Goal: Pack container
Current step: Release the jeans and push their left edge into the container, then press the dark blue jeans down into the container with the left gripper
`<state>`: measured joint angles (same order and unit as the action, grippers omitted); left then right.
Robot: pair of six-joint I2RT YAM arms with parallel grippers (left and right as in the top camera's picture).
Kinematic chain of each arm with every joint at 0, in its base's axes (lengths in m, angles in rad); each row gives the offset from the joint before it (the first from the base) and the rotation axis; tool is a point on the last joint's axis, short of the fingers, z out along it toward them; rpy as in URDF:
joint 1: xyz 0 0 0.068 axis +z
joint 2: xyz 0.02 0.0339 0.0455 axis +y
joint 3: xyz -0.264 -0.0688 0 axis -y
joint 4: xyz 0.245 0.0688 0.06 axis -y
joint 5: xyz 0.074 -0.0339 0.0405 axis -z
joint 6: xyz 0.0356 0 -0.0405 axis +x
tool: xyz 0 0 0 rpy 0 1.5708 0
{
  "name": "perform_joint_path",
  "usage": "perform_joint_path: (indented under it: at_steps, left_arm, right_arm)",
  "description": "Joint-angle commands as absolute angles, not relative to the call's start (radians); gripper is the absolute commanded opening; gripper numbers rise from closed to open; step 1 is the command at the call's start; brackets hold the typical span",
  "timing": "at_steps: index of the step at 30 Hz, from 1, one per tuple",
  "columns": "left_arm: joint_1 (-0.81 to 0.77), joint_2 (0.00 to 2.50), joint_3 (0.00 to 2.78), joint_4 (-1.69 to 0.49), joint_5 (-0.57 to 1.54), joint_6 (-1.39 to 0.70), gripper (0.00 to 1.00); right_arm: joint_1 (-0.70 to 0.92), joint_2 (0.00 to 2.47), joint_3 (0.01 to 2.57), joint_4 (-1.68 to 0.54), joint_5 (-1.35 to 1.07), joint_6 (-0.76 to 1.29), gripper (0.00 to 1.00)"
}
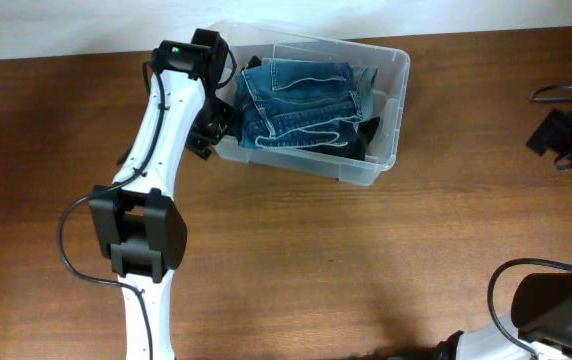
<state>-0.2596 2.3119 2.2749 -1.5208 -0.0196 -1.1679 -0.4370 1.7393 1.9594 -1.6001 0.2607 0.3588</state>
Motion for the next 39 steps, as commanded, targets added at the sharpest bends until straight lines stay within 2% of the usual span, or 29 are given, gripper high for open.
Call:
perform_joint_path:
  at_steps: [1,8,20,29,32,37,39]
  left_arm:
    - [-0.262,2.323,2.273,-1.555,0.010,-1.167,0.57]
    - [-0.271,2.323,2.273,-1.577,0.119,-1.167,0.52]
    - [-0.384,2.323,2.273,-1.591,0.115,-1.182,0.52]
    - [-0.390,2.323,2.273,-1.591,0.139,-1.219,0.49]
    - [-0.387,2.323,2.273,-1.581,0.139,-1.219,0.50]
    - [-0.382,2.323,2.273,-1.586,0.159,-1.219,0.72]
    - [-0.382,2.322,2.273,-1.589,0.186,-1.203,0.74]
  right_arm:
    - [-0.439,1.747,1.961,-1.600,0.273,0.355,0.98]
    - [-0.439,1.747,1.961,-1.600,0.273,0.355,0.98]
    - [-0.439,1.747,1.961,-1.600,0.273,0.355,0.98]
    - [-0.439,1.747,1.961,-1.600,0.273,0.355,0.98]
    - [-0.439,1.747,1.961,-1.600,0.273,0.355,0.98]
    - [-0.439,1.747,1.961,-1.600,0.273,0.355,0.98]
    - [-0.439,1.747,1.961,-1.600,0.273,0.355,0.98]
